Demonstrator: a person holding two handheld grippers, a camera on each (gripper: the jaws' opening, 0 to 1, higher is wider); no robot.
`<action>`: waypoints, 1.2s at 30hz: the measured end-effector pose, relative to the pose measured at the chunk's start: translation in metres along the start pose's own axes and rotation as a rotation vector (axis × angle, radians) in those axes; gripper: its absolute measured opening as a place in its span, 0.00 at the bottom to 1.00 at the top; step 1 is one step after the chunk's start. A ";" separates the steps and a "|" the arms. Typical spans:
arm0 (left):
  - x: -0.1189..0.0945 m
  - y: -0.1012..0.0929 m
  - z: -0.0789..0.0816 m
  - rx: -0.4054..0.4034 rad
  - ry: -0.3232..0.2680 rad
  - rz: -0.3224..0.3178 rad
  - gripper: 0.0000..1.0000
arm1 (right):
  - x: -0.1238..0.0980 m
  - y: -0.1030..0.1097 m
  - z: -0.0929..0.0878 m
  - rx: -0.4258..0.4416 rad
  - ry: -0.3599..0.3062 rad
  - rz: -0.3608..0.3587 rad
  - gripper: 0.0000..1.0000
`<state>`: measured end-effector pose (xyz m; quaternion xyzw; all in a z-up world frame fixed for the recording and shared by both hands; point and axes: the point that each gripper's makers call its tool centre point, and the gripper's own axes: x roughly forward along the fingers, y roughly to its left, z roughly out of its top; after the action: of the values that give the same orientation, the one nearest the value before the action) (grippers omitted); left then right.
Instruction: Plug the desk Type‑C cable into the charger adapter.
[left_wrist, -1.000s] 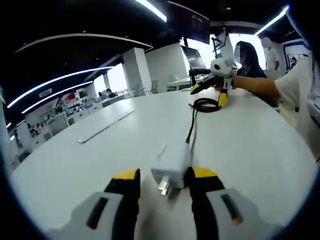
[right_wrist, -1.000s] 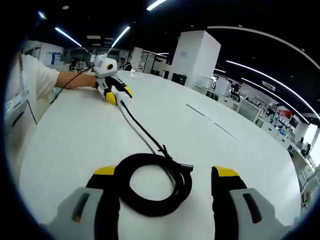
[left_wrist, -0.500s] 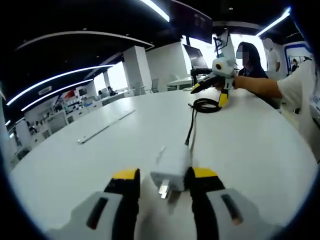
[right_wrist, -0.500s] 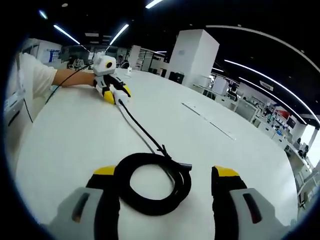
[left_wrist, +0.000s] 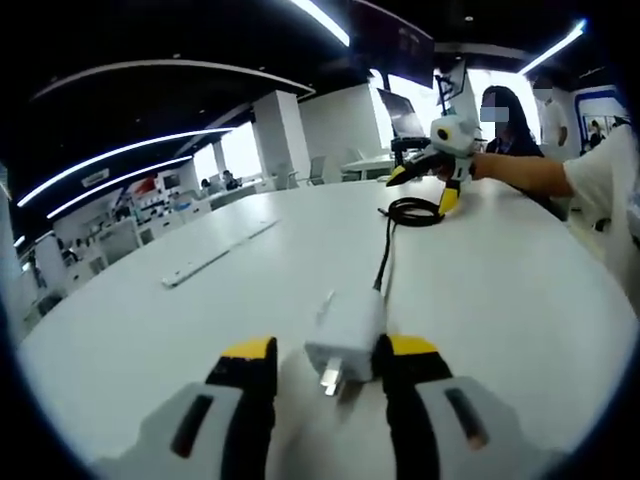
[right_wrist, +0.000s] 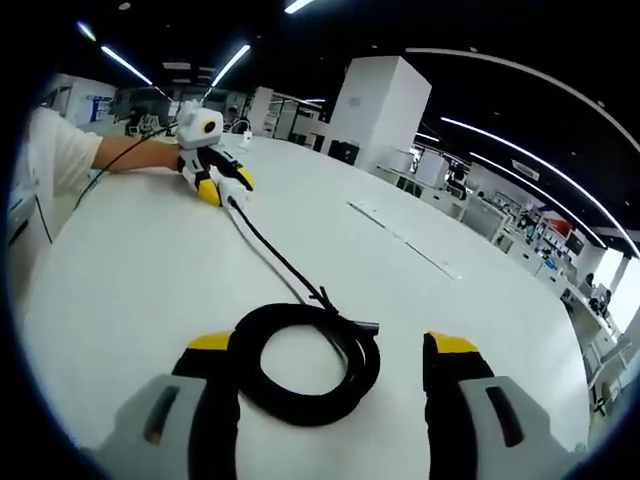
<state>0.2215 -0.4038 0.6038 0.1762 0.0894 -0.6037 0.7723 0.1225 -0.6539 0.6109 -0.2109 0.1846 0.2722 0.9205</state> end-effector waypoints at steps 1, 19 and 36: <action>0.000 0.001 0.000 -0.001 0.001 0.003 0.41 | 0.001 -0.001 0.000 0.001 0.000 -0.003 0.75; 0.014 0.024 0.002 -0.007 0.026 0.039 0.41 | 0.015 -0.030 -0.005 0.061 -0.031 -0.060 0.76; 0.024 0.051 0.005 -0.056 0.017 0.087 0.44 | 0.025 -0.056 -0.009 0.118 -0.029 -0.122 0.76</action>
<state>0.2766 -0.4169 0.6080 0.1631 0.1051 -0.5654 0.8016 0.1727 -0.6900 0.6082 -0.1631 0.1738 0.2073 0.9488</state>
